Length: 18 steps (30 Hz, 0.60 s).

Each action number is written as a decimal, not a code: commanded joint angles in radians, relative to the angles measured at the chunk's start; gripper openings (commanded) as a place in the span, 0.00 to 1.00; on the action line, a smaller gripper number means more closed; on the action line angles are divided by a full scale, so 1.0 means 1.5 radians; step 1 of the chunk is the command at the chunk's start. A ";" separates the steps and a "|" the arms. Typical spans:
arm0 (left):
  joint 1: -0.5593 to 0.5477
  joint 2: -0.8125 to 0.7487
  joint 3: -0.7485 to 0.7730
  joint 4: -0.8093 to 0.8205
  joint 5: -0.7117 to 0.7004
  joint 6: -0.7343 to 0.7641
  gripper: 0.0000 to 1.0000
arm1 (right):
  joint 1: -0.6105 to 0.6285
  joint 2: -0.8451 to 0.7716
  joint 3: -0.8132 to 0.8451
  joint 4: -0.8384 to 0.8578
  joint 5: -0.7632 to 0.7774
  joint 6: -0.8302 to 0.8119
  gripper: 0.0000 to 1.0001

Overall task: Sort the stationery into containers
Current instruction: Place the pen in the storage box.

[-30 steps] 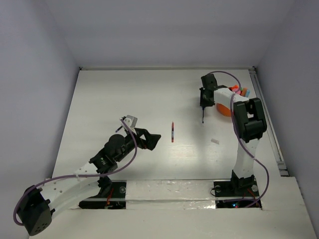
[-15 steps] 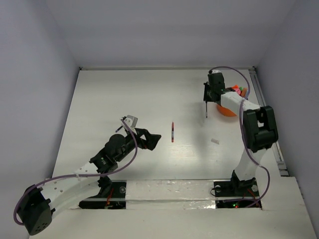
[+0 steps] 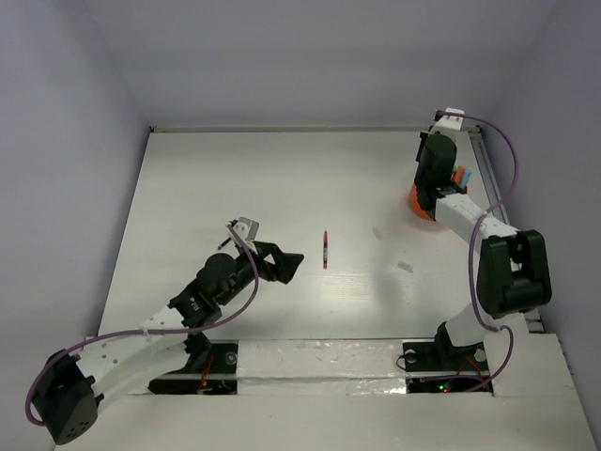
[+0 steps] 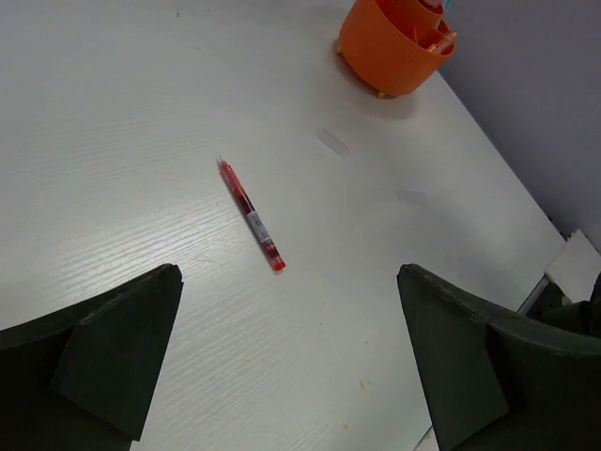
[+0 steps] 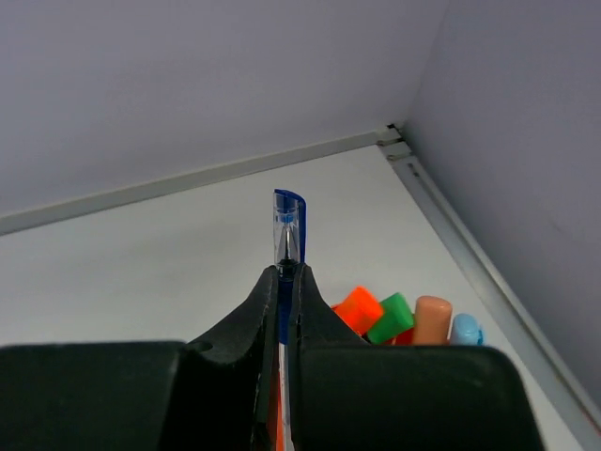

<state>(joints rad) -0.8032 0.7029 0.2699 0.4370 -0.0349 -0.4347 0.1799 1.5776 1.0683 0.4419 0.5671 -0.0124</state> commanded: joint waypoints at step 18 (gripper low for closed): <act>-0.001 -0.012 0.001 0.042 0.004 -0.005 0.99 | -0.007 -0.013 -0.208 0.311 0.002 -0.081 0.01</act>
<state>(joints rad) -0.8028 0.6849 0.2699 0.4374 -0.0353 -0.4355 0.1696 1.6161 0.7818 0.7906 0.5861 -0.1661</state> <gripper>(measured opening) 0.990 0.054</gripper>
